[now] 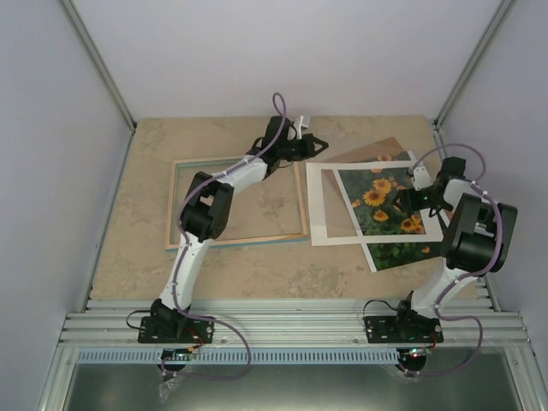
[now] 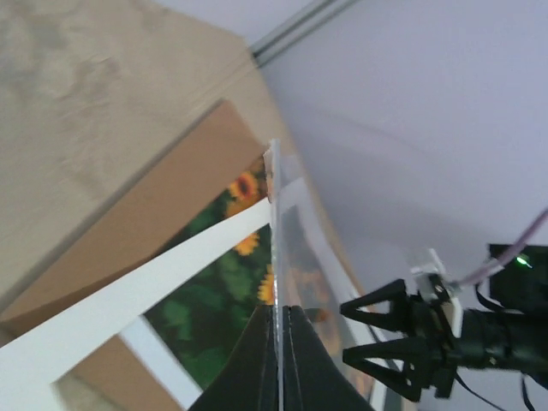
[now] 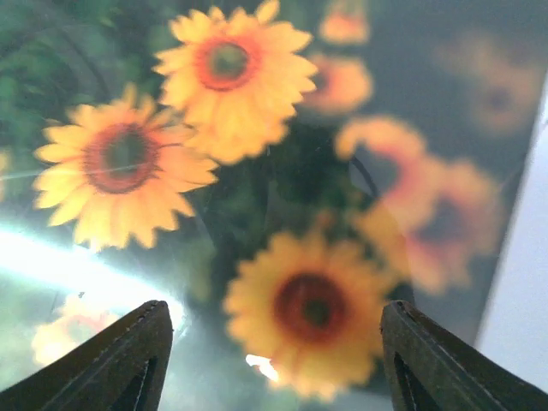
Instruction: Put the photo into the frame
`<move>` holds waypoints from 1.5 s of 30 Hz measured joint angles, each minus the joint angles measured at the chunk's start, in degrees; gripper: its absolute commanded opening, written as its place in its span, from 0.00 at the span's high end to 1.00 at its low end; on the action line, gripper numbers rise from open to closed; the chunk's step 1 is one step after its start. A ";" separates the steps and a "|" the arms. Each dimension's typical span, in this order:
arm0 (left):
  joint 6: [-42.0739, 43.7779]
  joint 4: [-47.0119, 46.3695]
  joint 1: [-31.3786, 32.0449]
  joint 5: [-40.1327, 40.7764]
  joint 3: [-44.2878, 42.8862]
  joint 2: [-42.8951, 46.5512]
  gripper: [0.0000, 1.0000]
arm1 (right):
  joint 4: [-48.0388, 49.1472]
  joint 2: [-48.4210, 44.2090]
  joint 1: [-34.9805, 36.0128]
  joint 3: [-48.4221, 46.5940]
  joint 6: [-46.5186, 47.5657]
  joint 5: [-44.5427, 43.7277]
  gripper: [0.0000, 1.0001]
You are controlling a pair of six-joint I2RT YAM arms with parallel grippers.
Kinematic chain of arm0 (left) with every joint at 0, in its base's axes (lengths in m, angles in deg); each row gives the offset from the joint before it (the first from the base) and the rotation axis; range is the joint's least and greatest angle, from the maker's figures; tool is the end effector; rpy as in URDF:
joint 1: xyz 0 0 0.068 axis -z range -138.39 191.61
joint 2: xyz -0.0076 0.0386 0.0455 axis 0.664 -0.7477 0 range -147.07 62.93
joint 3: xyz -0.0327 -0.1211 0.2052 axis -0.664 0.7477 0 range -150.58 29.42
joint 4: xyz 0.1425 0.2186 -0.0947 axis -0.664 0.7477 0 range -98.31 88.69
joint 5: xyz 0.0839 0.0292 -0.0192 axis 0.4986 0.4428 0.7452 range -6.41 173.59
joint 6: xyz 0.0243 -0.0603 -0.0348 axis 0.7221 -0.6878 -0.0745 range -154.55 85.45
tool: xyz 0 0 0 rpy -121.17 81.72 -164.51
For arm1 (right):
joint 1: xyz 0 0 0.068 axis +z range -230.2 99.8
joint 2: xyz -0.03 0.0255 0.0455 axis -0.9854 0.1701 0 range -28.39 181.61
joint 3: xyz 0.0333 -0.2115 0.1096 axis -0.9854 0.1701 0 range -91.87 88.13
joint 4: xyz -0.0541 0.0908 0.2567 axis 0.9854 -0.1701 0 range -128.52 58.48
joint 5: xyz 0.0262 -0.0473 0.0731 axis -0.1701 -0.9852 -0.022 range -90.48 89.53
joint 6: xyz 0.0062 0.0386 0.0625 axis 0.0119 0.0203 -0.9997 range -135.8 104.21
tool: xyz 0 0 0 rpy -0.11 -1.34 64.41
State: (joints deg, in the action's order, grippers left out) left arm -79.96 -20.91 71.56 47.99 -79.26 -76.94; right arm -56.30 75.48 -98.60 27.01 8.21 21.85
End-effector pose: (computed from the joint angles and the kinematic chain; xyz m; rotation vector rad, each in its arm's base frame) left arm 0.4752 -0.3152 0.1380 0.1943 2.1101 -1.4316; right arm 0.3478 -0.0910 0.0823 -0.2311 2.6161 0.2942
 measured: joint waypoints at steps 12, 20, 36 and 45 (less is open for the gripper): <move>9.77 5.35 -7.13 -15.23 9.35 20.79 1.00 | -14.16 -15.34 -9.18 -9.55 7.30 19.41 0.09; 28.09 25.81 -19.54 -11.43 19.12 28.13 1.00 | -11.76 -10.34 -6.62 -5.64 2.34 26.47 0.22; 43.47 35.82 -26.73 8.20 26.51 22.82 1.00 | -4.72 4.26 7.21 -5.46 -10.69 27.96 0.25; 45.86 36.00 -27.19 12.52 26.97 22.82 1.00 | -2.99 9.27 13.86 -7.15 -15.47 28.57 0.24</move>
State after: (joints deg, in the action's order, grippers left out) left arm -34.10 15.09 44.37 60.52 -52.29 -54.12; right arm -59.29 84.75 -84.74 19.86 -7.26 50.42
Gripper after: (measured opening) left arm 0.020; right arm 0.753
